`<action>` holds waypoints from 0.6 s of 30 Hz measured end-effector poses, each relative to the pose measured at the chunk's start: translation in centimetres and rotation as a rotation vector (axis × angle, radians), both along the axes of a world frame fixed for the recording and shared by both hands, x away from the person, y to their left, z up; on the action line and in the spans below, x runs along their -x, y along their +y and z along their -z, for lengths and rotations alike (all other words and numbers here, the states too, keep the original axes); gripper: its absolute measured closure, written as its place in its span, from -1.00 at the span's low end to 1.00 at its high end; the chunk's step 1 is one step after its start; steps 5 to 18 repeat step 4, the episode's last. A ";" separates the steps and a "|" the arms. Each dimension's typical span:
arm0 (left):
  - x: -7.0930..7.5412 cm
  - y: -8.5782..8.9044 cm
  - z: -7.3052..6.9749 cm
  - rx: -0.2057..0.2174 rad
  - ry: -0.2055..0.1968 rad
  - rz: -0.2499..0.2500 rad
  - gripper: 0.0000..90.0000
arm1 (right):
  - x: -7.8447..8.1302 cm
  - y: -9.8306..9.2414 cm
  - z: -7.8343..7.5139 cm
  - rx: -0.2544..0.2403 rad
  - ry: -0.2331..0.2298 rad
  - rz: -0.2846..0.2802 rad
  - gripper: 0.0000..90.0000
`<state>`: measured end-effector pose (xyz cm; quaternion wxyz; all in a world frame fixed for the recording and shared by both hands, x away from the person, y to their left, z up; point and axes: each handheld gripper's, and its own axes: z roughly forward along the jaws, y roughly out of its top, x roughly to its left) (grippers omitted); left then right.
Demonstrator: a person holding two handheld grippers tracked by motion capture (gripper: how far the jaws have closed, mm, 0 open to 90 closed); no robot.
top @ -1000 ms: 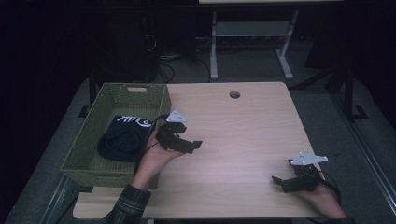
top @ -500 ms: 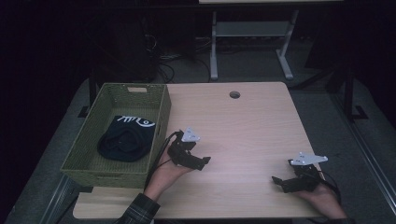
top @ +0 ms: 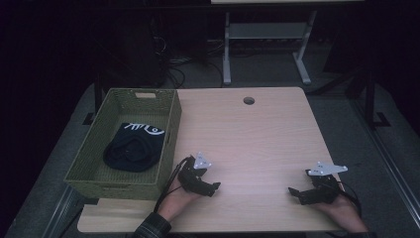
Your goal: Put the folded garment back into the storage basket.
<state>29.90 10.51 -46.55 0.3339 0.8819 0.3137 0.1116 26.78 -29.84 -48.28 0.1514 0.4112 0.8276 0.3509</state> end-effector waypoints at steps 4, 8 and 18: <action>0.2 -0.1 0.4 -0.012 -0.005 0.004 -0.68 | 0.0 0.0 0.0 0.000 0.000 -0.001 -0.92; 0.2 -0.1 0.4 -0.012 -0.005 0.004 -0.68 | 0.0 0.0 0.0 0.000 0.000 -0.001 -0.92; 0.2 -0.1 0.4 -0.012 -0.005 0.004 -0.68 | 0.0 0.0 0.0 0.000 0.000 -0.001 -0.92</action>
